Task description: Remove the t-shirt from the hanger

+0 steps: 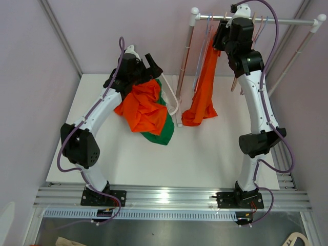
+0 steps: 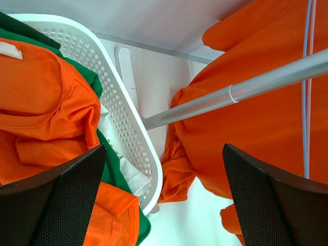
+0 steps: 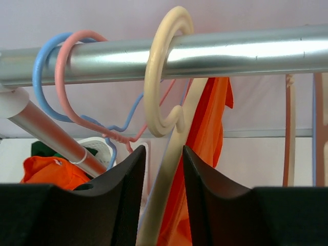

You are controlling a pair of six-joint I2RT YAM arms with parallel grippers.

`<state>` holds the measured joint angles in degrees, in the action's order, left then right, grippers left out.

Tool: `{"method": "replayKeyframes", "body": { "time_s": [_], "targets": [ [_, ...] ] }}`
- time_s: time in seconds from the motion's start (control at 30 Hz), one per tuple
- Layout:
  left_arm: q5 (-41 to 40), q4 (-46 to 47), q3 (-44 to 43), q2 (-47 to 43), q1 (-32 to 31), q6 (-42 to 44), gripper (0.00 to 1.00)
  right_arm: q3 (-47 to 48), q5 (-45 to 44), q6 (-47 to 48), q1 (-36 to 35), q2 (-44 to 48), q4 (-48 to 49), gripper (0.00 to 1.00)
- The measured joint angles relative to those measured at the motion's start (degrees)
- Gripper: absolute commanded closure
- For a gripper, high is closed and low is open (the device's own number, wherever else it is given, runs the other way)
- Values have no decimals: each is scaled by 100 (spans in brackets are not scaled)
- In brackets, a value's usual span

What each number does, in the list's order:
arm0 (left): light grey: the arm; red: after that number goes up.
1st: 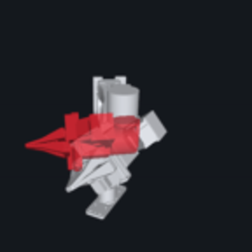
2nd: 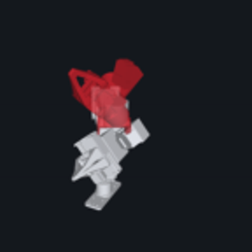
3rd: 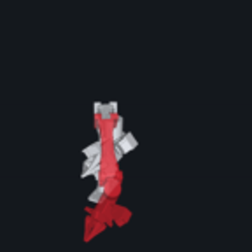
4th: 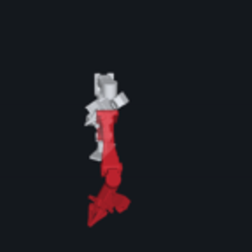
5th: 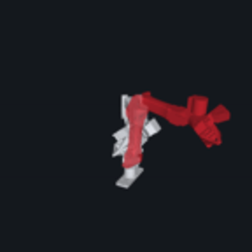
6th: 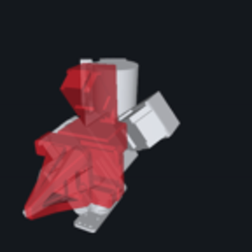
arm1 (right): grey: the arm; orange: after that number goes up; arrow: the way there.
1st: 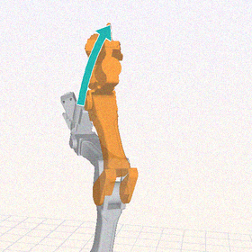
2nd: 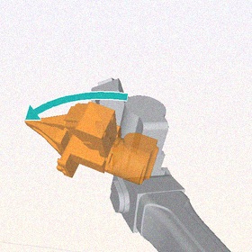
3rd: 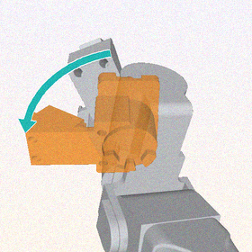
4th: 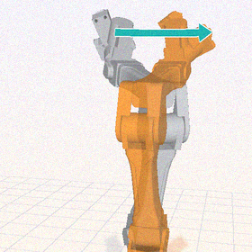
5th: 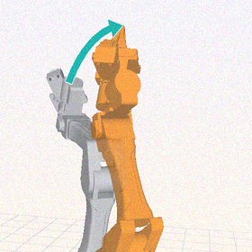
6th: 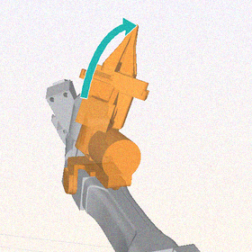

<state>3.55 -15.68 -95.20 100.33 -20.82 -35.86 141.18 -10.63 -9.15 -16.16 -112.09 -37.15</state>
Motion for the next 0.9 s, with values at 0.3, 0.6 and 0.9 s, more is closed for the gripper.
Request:
{"method": "replayKeyframes", "body": {
  "time_s": [0.3, 0.6, 0.9],
  "targets": [
    [28, -4, 0, 0, -2, 0, 0, 105, -634, 282, -168, -70, -221, 55],
    [103, -4, 0, 0, -4, -2, 0, 120, -1062, 446, -225, -101, -334, 80],
    [116, -2, 0, 2, -7, -4, 1, 120, -1556, 643, -286, -101, -356, 100]
  ]
}}
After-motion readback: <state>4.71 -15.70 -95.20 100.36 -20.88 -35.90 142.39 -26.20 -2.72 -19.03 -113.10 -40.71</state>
